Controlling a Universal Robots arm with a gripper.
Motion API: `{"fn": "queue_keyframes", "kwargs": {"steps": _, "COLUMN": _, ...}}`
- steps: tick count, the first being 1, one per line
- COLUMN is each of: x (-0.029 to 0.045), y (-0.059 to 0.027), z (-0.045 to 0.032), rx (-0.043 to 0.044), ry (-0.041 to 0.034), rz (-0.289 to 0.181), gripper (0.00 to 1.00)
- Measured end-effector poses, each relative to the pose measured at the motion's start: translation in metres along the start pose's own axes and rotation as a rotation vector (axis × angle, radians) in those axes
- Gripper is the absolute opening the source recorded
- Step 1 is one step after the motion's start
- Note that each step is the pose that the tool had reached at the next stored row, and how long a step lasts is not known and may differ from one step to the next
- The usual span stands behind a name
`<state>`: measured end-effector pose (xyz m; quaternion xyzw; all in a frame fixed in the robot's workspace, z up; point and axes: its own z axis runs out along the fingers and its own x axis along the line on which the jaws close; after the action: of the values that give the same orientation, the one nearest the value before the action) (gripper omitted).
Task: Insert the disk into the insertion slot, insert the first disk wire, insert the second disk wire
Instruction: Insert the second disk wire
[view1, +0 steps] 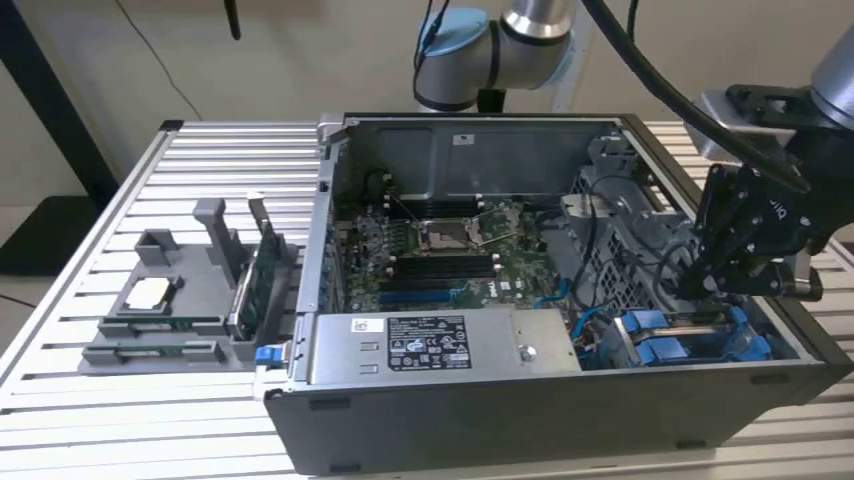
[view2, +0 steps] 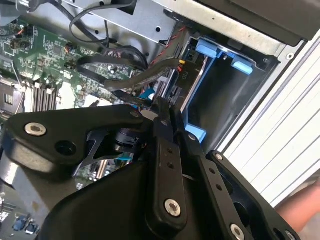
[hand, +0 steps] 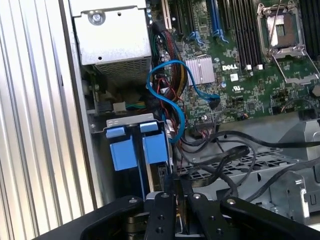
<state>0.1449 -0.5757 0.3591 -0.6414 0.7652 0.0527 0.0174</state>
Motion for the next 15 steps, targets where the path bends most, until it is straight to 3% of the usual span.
{"fn": "queue_keyframes", "kwargs": {"steps": 5, "x": 0.0039, "y": -0.0009, "z": 0.0036, "rx": 0.0164, "ry": -0.003, "rz": -0.002, "gripper": 0.16}}
{"fn": "queue_keyframes", "kwargs": {"steps": 11, "x": 0.0058, "y": -0.0014, "z": 0.0083, "rx": 0.0467, "ry": -0.0084, "rz": -0.005, "gripper": 0.16}}
{"fn": "queue_keyframes", "kwargs": {"steps": 15, "x": 0.0059, "y": -0.0014, "z": 0.0091, "rx": 0.0494, "ry": -0.0065, "rz": -0.005, "gripper": 0.16}}
